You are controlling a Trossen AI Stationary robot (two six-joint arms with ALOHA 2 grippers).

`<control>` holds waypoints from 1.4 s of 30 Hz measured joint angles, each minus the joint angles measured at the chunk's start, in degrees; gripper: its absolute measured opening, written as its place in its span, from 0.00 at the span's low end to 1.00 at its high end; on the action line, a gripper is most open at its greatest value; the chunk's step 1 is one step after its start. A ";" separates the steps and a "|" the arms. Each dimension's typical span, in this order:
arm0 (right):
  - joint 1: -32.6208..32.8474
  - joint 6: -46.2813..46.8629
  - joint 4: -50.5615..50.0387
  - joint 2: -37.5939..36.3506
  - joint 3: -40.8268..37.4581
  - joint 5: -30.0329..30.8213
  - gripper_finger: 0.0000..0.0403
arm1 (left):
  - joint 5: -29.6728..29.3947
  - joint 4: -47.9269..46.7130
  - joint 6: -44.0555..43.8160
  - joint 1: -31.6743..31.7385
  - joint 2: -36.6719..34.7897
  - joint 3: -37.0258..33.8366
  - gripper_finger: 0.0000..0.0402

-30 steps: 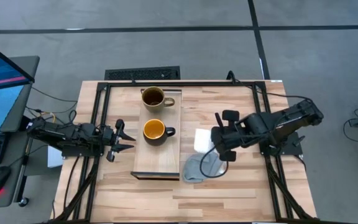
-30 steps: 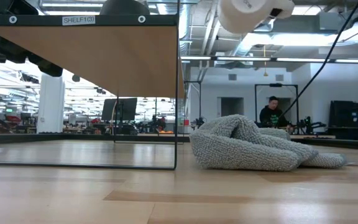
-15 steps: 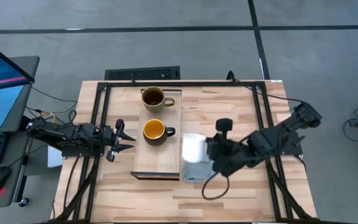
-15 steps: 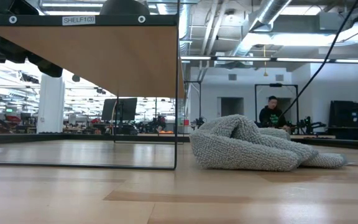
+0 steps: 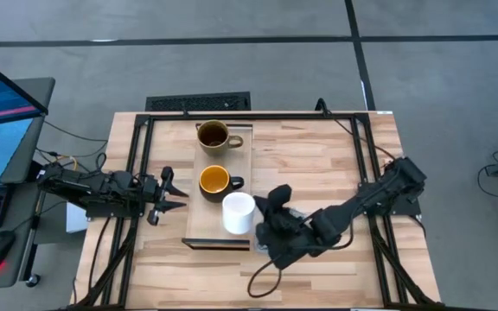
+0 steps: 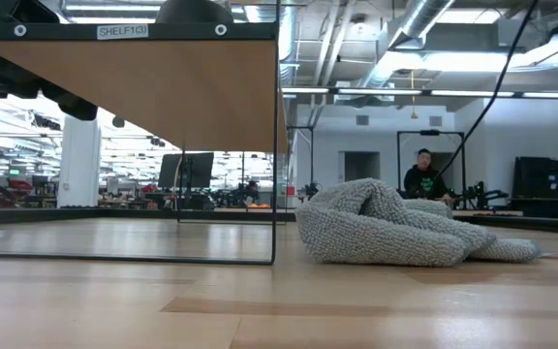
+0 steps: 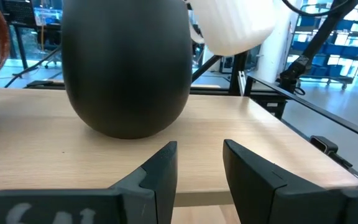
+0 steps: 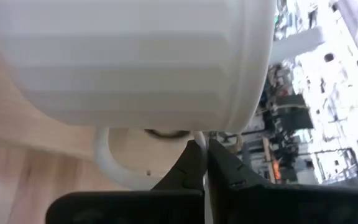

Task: Stack small to large cups/mugs on shelf
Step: Put the white mug on the shelf

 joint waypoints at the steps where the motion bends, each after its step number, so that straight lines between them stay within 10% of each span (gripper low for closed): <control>1: -0.13 -1.29 1.76 0.52 0.03 0.19 0.03 | 0.23 -0.06 0.00 0.00 0.00 -0.01 0.30; 42: 2.96 3.15 9.73 8.18 -0.47 10.01 0.03 | 1.09 -0.21 -3.48 0.00 0.76 -0.02 0.30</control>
